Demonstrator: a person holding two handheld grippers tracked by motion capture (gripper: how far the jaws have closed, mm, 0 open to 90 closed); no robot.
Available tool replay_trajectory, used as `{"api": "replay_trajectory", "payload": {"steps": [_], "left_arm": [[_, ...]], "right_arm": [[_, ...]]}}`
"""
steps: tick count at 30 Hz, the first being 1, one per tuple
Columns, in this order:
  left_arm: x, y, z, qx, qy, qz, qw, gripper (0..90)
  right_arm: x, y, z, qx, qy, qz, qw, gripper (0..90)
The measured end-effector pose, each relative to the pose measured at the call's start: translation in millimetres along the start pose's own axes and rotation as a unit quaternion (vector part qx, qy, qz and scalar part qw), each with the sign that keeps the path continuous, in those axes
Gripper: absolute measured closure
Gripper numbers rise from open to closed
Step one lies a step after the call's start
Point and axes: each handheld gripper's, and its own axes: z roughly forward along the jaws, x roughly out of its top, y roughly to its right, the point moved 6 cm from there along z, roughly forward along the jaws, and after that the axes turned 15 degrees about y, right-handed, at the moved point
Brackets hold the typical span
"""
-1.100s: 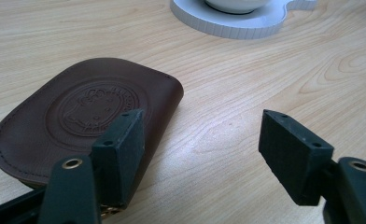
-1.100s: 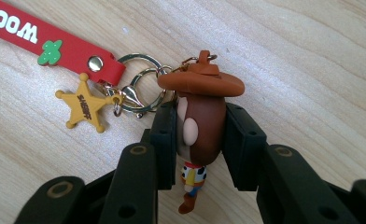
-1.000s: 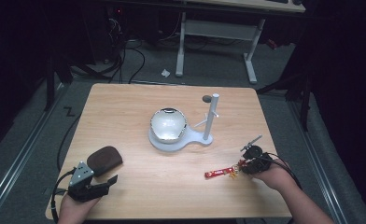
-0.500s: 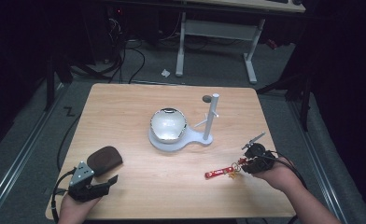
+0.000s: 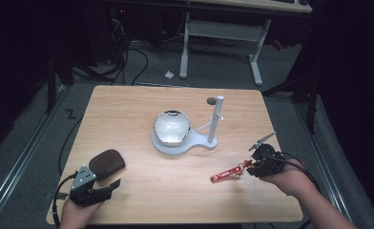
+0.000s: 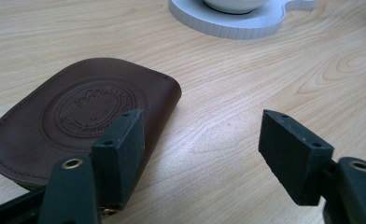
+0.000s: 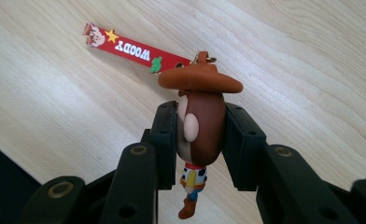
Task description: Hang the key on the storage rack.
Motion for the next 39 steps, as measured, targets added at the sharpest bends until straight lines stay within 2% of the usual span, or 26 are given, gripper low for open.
{"api": "replay_trajectory", "payload": {"steps": [14, 26, 37, 39], "left_arm": [[-0.1, -0.8, -0.4, 0.002, 0.001, -0.002, 1.0, 31.7], [1.9, -1.4, -2.5, 0.004, 0.01, -0.002, 0.9999, 31.6], [2.8, -3.5, -4.1, 0.009, 0.014, -0.006, 0.9998, 31.5], [3.3, -4.8, -4.9, 0.012, 0.017, -0.009, 0.9997, 31.4]], "right_arm": [[14.5, -6.3, -21.4, 0.012, 0.004, 0.005, 0.9999, 68.0], [30.3, -8.3, -37.3, 0.015, 0.013, 0.0, 0.9998, 68.0], [50.1, -4.8, -57.3, 0.004, 0.026, -0.008, 0.9996, 68.1], [53.9, -4.7, -61.1, -0.003, 0.024, 0.002, 0.9997, 68.1]]}}
